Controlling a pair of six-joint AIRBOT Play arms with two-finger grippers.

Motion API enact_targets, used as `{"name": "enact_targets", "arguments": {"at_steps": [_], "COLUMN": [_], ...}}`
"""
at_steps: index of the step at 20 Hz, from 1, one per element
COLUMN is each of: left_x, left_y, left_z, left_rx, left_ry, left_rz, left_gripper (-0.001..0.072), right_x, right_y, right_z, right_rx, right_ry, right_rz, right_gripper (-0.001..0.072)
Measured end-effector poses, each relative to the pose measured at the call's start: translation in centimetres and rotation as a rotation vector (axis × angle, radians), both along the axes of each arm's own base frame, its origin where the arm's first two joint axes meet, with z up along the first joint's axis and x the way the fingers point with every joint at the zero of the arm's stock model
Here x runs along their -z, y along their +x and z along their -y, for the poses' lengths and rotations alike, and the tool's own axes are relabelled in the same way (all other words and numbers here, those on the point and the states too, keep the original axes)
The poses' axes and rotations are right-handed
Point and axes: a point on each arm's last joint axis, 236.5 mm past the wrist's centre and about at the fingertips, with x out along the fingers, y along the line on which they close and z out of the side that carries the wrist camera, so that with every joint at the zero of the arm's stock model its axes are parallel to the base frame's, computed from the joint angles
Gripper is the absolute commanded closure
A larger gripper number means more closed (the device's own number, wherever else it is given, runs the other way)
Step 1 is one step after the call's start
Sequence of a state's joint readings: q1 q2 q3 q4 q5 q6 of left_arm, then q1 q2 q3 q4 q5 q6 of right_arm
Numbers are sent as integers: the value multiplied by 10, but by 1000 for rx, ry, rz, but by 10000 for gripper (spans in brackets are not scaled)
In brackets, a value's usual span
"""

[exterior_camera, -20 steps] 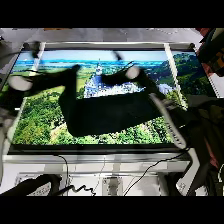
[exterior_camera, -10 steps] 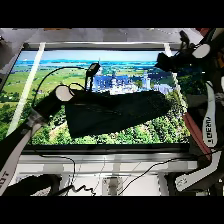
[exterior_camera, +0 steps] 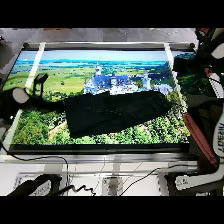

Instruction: Fold the clothes and pants, and hang the long-sleeved shirts on hangers.

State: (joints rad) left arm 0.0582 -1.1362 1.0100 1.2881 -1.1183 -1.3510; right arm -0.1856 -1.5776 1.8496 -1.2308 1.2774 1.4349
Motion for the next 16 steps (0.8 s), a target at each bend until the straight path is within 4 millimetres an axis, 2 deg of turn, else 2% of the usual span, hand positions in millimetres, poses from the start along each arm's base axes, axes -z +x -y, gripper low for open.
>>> {"name": "enact_targets", "arguments": {"at_steps": [3,5,7,10,12,13,14,15,16], "left_x": [46,67,85,106,114,116,119,120,116], "left_y": [-20,-20,-15,-4,6,11,17,22,27], "left_z": [-11,-11,-8,6,20,26,31,34,39], "left_rx": [-116,-219,-317,-392,-420,-432,-436,-430,-400], "left_ry": [-119,-203,-276,-383,-465,-500,-523,-533,-549], "left_rz": [-54,-35,-19,-27,-32,-34,-34,-33,-28], "left_gripper": [171,166,124,130,133,243,555,687,690], "right_x": [-2,1,2,6,6,5,4,3,1], "right_y": [-43,-78,-108,-135,-141,-142,-141,-141,-139], "right_z": [14,22,25,24,22,22,22,21,22], "right_rx": [-12,-6,5,14,17,20,23,25,30], "right_ry": [-36,-53,-62,-67,-61,-60,-59,-56,-55], "right_rz": [-12,-23,-23,-20,-8,3,11,21,34], "right_gripper": [691,692,691,691,691,691,691,691,691]}}
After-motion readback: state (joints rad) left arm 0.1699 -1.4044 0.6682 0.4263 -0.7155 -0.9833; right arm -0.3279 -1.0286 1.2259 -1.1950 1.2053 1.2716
